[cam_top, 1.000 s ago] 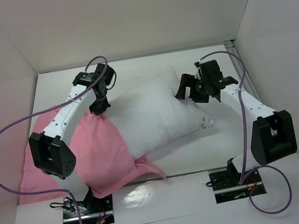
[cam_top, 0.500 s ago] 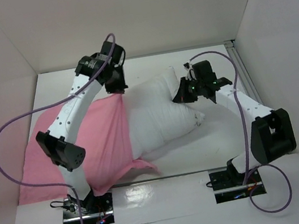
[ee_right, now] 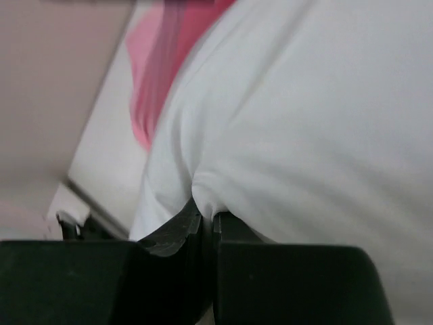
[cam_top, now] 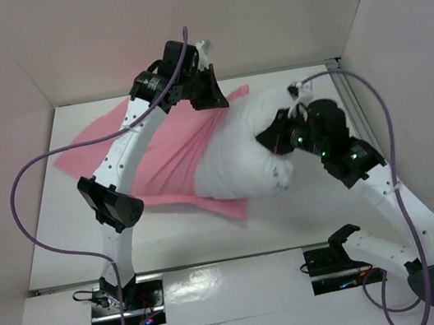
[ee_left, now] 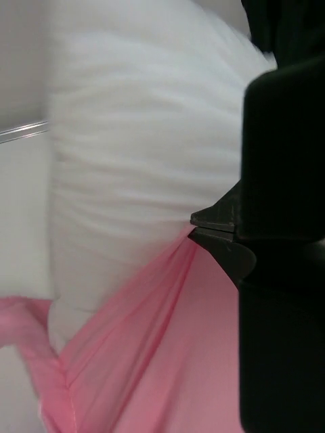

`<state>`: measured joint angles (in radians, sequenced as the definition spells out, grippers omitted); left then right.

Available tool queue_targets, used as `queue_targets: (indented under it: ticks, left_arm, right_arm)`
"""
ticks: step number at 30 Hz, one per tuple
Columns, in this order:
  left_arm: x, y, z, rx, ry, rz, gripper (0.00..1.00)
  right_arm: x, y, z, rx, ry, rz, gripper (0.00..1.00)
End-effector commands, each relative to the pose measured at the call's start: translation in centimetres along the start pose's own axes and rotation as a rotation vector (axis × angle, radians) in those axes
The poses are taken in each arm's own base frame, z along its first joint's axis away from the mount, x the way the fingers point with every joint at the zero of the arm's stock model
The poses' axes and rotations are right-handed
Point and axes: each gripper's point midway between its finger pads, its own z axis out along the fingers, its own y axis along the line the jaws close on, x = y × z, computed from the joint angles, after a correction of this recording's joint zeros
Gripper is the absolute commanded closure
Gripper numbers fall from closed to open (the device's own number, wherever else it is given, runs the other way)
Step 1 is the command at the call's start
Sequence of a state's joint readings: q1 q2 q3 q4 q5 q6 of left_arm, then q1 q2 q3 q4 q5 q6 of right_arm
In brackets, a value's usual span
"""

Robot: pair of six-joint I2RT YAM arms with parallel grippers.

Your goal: Put the pillow into the pillowcase

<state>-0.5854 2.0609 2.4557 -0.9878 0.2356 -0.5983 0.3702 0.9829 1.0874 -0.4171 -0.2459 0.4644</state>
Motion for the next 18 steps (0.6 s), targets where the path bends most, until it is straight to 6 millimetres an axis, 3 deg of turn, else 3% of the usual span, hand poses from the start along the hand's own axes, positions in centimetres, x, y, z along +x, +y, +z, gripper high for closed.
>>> queue_targets:
  ticks: [1,2,3,5,7,8,9,10,11,12,13,15,17,18]
  left_arm:
    - [0.6,-6.7,1.3,0.269,0.016,0.01,1.0]
    - [0.7,-6.4,1.5,0.256,0.018,0.006,1.0]
    - [0.6,-6.2,1.6,0.246,0.011,0.005,1.0]
    - [0.5,-5.6,1.4,0.204,0.0,-0.002,1.0]
    - [1.2,-4.8,0.7,0.163,0.015,0.008,1.0]
    - [1.1,-3.6,0.5,0.123,0.011,0.005,0.92]
    - [1.5,-3.0,0.2,0.095,0.018,0.007,0.79]
    - [1.6,-2.0,-0.2,0.06,0.02,0.016,0.67]
    - [2.3,-1.2,-0.4,0.027,0.033,0.02,0.5]
    - [2.2,-0.5,-1.8,-0.022,0.015,0.037,0.44]
    - [2.1,-0.2,-2.6,-0.048,0.004,0.047,0.39]
    - [1.8,1.1,-4.6,-0.136,-0.035,0.062,0.31]
    - [2.5,2.7,-6.0,-0.224,-0.025,0.066,0.31]
    - [2.7,4.1,-6.4,-0.294,-0.034,0.066,0.31]
  right_arm:
    - [12.2,-0.4,2.4,-0.034,0.302,0.111,1.0]
    - [15.2,-1.2,2.2,-0.016,0.352,0.12,1.0]
    - [17.1,0.0,1.8,-0.04,0.388,0.12,1.0]
    - [19.8,-0.2,1.7,-0.024,0.425,0.094,1.0]
    - [21.9,1.7,0.9,-0.088,0.491,0.035,1.0]
    - [22.6,2.2,0.6,-0.108,0.53,-0.004,1.0]
    - [22.3,3.8,0.3,-0.156,0.551,-0.085,0.93]
    - [22.7,3.5,0.5,-0.124,0.58,-0.135,0.56]
    - [23.3,2.5,-0.4,-0.058,0.635,-0.187,0.35]
    - [21.3,4.0,-0.7,-0.059,0.594,-0.238,0.22]
    - [20.0,3.9,-1.1,-0.024,0.562,-0.273,0.12]
    - [15.6,4.1,-2.3,0.056,0.447,-0.301,0.1]
    - [11.0,3.9,-3.8,0.112,0.287,-0.275,0.1]
    - [9.6,3.6,-4.2,0.14,0.238,-0.253,0.12]
